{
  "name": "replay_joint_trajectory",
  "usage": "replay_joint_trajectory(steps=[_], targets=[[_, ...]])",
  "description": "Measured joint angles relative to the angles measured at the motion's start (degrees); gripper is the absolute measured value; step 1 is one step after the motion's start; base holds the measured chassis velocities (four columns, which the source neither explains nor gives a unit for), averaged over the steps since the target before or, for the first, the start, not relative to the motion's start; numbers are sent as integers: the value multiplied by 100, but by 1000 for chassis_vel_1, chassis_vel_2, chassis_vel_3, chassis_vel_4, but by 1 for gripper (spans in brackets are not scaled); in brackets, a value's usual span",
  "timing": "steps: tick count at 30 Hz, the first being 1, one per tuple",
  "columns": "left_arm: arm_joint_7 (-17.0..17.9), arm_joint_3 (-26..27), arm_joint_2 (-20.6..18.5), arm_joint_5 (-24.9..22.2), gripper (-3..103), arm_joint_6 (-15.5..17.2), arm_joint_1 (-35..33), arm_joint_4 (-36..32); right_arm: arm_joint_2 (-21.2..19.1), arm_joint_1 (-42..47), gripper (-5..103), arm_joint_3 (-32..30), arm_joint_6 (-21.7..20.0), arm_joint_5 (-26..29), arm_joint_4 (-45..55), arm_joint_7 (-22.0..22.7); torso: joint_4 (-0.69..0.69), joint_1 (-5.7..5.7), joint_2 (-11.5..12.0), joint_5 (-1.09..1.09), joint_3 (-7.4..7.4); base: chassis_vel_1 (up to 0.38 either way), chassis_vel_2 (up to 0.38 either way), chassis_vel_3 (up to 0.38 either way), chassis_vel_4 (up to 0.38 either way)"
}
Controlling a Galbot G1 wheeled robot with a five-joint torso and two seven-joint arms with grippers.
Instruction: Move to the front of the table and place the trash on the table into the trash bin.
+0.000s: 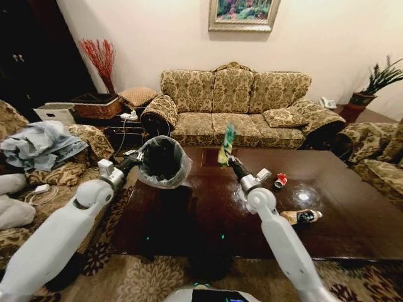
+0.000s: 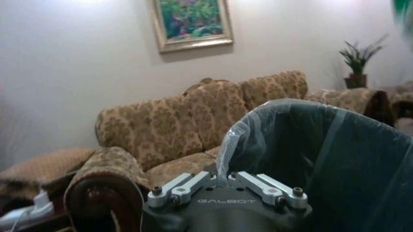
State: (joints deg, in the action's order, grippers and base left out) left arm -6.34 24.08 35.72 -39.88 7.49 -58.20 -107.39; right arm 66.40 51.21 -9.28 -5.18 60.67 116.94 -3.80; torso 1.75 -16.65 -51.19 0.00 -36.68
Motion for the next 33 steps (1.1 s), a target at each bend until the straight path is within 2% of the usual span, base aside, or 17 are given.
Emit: replay_joint_trajectory(steps=[1,5,7,10,17,20,21,24,25,26,27,29,30,32,33], targets=[[0,0,0,0,3,0,0,0,0,0,0,0,0,0,0,0,0,0,0,0,0,0,0,0,0],[-38,-199,-359,-77,3,89,59,-193,-260,-392,0,552,214,-115,620,-548,1,0,0,-1,0,0,0,0,0],[-53,-239,-434,-96,3,103,64,-235,-304,-490,0,684,244,-110,671,-664,1,0,0,-1,0,0,0,0,0],[-96,-376,-602,-145,3,129,105,-340,-332,-828,0,1063,400,-219,492,-997,0,0,0,0,0,0,0,0,0],[-95,-353,-616,-171,3,190,-17,-525,-236,-983,0,1357,588,-676,39,-1227,0,-2,0,-1,-1,0,0,0,0],[-94,-259,-636,-171,3,192,-190,-627,-232,-940,10,1373,588,-795,-94,-1268,0,-1,0,0,-1,0,0,0,0],[-94,-232,-636,-171,3,193,-234,-655,-232,-926,10,1380,581,-814,-137,-1282,1,-1,0,0,-1,0,0,0,0],[-98,-192,-631,-172,3,201,-283,-697,-218,-915,27,1410,568,-851,-240,-1308,0,-1,0,0,-1,0,0,0,0],[-98,-192,-631,-172,3,201,-283,-697,-218,-915,27,1410,568,-851,-240,-1308,0,-1,0,0,-1,0,0,0,0],[-99,-189,-630,-173,3,204,-286,-699,-213,-914,32,1419,565,-853,-254,-1308,0,-1,0,0,-1,0,0,0,0],[-99,-187,-629,-175,3,206,-289,-701,-204,-913,32,1429,561,-853,-263,-1308,0,-1,0,0,-1,0,0,0,0],[-109,-166,-608,-185,3,207,-301,-704,-184,-896,42,1445,553,-867,-289,-1307,0,-1,0,0,-1,0,0,0,0],[-109,-166,-608,-185,3,207,-301,-704,-184,-896,42,1445,553,-867,-289,-1307,0,-1,0,0,-1,0,0,0,0],[-116,-121,-574,-184,3,206,-348,-696,-164,-858,54,1416,550,-900,-304,-1335,0,-1,0,0,-1,0,0,0,0],[-116,-121,-574,-184,3,206,-348,-696,-164,-858,54,1416,550,-900,-304,-1335,0,-1,0,0,-1,0,0,0,0]])
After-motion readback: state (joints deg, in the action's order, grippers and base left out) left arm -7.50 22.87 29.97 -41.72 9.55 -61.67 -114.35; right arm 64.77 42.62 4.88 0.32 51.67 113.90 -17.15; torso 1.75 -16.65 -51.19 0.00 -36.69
